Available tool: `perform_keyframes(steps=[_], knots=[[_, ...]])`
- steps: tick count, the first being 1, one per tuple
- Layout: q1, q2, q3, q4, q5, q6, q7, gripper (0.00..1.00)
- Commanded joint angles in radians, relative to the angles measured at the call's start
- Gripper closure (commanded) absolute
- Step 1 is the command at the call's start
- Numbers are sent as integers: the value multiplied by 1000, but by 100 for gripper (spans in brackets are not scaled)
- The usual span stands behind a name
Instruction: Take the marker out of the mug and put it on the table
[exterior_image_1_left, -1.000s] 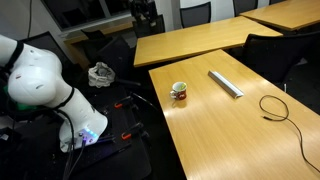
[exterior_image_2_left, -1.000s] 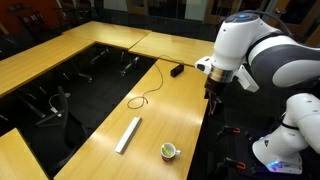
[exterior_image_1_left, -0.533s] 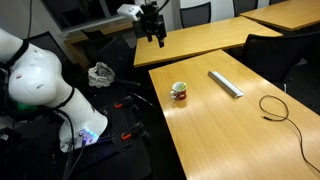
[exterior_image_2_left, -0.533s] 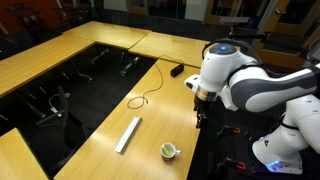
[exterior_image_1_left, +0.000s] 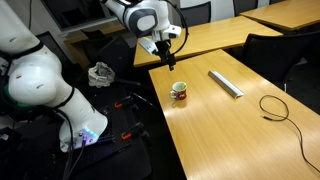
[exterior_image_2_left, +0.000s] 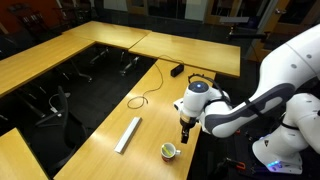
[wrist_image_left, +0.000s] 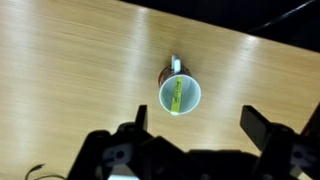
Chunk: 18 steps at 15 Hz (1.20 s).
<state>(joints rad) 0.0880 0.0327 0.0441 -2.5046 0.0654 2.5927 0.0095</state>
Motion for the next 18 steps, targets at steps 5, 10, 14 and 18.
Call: perform_keyframes(steps=[5,10,14,18], knots=[[-8,195,25,69,21,71,1,0],[-10,189,24,69,21,71,1,0],[7,258,1,106,-32,102,47,1],[20,372,-21,190,-85,110,96,36]])
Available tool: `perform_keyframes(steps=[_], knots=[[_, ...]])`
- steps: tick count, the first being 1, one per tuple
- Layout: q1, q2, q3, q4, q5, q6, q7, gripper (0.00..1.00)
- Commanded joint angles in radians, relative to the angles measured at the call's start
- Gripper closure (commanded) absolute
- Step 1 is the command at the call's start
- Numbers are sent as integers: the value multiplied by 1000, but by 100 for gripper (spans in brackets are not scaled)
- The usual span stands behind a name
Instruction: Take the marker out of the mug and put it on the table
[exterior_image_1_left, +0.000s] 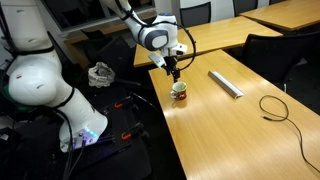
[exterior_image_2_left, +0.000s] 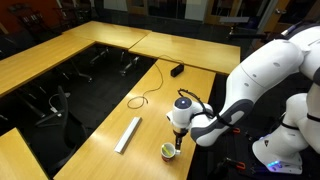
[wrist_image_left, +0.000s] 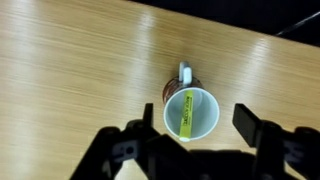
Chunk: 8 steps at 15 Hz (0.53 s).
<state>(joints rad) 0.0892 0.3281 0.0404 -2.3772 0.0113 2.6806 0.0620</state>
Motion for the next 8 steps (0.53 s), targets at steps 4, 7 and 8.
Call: perform_keyframes(steps=[4,7,8], knots=[[28,198,-15,162,-15,18,49,57],[36,266,-16,218,-9,11,58,56],[48,285,-24,232,-15,20,69,55]])
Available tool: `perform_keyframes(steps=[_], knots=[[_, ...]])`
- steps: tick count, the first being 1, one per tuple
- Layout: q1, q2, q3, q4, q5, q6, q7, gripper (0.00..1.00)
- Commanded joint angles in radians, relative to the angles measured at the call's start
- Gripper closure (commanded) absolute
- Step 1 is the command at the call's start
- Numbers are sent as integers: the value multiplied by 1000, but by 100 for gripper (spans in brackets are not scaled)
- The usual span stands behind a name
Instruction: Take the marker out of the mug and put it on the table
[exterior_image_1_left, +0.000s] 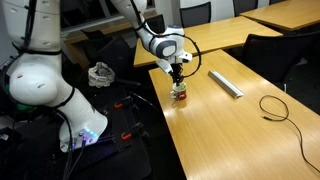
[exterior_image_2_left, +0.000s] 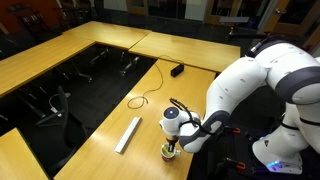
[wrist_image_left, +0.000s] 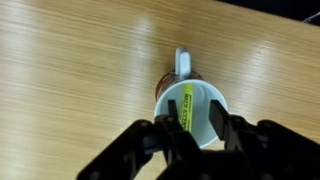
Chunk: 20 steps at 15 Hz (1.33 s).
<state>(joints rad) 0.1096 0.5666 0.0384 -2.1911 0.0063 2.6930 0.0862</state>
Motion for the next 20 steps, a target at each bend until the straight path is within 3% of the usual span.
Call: perform_keyframes(steps=[1,8,10,11,12,15,17,20], knots=[[32,65,-26,55,-9,25,51,55],[74,177,-56,126,-2,124,105,51],[77,203,-57,144,2,136,106,61],[90,215,-69,150,-5,149,113,78],[95,222,-72,154,-7,159,110,79],[125,207,-94,132,-26,192,98,100],[133,167,-96,97,-33,202,81,95],[182,84,-148,42,-65,181,103,95]])
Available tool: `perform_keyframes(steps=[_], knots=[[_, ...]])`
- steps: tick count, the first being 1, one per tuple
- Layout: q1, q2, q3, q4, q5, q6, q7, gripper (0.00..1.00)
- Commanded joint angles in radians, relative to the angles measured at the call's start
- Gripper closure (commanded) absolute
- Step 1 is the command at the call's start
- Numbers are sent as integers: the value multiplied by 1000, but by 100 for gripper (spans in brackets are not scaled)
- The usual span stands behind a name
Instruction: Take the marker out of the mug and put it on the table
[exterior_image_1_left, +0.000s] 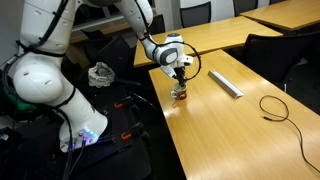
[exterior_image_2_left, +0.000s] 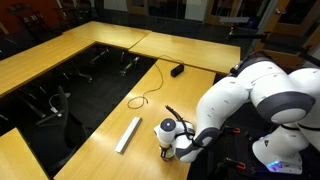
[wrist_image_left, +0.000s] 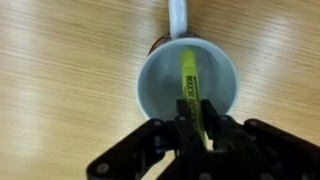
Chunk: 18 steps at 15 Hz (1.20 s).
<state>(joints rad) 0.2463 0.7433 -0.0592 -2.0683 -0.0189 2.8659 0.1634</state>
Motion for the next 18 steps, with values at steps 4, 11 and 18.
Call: perform_keyframes(steps=[4,11,18], knots=[[31,-220,-73,-139,-85,-39,-14,95],[-107,-207,-41,-64,-264,-304,-262,95],[-183,-15,-8,-36,-427,-306,-507,95]])
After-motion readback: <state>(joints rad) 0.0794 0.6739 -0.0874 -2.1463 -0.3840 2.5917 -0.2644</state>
